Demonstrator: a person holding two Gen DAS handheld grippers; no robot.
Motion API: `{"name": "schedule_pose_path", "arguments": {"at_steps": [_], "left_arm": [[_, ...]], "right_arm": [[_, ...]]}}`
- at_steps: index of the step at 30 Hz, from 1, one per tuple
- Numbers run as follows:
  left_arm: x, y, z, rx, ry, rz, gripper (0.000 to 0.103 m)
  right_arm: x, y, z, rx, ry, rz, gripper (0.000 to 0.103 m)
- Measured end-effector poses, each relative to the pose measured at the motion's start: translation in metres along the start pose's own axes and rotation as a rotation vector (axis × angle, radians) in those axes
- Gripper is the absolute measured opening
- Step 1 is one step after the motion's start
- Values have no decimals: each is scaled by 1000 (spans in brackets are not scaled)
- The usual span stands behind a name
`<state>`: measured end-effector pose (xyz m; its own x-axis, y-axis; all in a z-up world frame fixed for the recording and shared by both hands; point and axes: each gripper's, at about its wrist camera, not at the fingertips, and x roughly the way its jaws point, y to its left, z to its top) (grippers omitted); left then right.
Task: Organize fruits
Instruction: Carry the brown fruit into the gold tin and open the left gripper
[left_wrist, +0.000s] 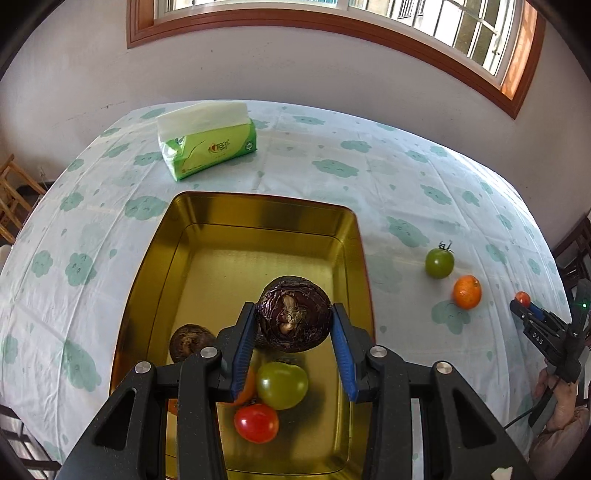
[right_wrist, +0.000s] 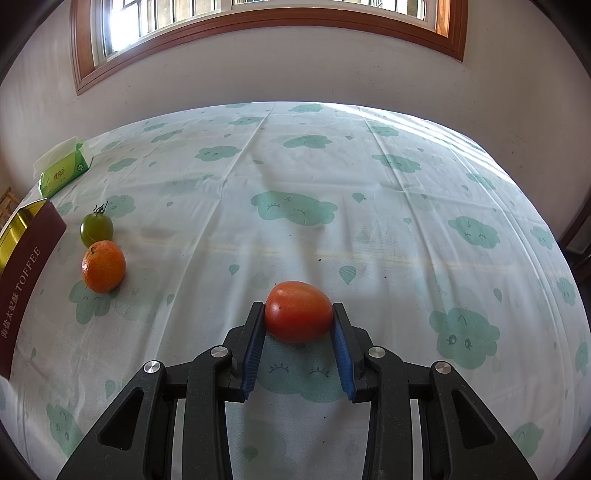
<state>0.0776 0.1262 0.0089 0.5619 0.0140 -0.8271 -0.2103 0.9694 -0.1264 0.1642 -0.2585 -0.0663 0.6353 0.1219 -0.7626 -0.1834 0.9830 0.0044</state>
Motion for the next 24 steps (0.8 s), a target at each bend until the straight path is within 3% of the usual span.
{"name": "schedule_pose_path", "arguments": {"at_steps": [5,24], "left_arm": [[14,26,3,-71,42,6,36],[46,46,9,-66,99,59,36]], "right_arm": [[0,0,0,0,0,0,36],[0,0,0,0,0,1,36]]}}
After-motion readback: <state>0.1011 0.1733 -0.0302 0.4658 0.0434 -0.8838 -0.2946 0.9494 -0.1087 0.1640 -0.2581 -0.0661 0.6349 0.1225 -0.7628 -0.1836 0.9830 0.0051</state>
